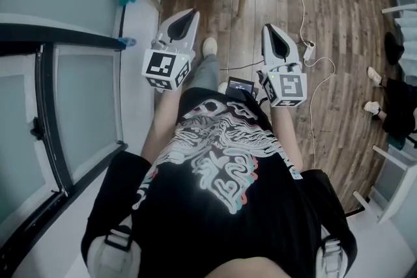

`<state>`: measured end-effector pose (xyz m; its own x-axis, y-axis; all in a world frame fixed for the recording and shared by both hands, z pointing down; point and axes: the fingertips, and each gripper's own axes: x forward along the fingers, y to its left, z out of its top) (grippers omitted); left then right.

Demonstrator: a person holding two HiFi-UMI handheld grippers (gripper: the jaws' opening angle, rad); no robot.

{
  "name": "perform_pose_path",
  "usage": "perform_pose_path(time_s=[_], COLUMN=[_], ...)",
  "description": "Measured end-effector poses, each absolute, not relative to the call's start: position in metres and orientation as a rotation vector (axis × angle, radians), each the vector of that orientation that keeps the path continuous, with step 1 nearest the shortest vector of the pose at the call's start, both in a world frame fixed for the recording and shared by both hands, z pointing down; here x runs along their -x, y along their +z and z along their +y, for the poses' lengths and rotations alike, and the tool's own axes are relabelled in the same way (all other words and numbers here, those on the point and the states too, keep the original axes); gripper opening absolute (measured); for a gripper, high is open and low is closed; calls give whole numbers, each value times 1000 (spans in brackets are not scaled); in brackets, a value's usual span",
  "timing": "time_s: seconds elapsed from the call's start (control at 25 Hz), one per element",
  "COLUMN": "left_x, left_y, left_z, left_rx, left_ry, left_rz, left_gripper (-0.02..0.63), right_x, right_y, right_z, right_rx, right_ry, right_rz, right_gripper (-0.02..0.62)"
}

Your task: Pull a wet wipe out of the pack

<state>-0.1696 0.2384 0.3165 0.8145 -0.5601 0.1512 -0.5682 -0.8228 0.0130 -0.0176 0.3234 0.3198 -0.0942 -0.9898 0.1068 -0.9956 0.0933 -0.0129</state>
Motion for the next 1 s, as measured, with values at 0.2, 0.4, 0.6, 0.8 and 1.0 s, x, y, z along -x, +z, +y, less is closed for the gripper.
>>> perform_pose_path(time_s=[0.2, 0.4, 0.6, 0.8, 1.0], left_x=[157, 148, 138, 129, 119], left_y=[322, 326, 331, 334, 339], left_z=[207, 172, 133, 90, 45], left_rx=[-2930, -2927, -2917, -2909, -2900], left_ry=[224, 230, 237, 246, 267], left_rz=[-926, -938, -939, -934, -921], left_gripper=[-12, -12, -12, -12, -12], right_x=[5, -3, -11, -20, -26], right_y=[322, 329, 333, 336, 338], right_z=[295, 259, 222, 179, 133], right_rx=[-2055, -2031, -2014, -2005, -1990], right_ry=[128, 142, 159, 175, 197], right_rz=[-2273, -2276, -2273, -2262, -2256], right_gripper=[-2, -2, -2, -2, -2])
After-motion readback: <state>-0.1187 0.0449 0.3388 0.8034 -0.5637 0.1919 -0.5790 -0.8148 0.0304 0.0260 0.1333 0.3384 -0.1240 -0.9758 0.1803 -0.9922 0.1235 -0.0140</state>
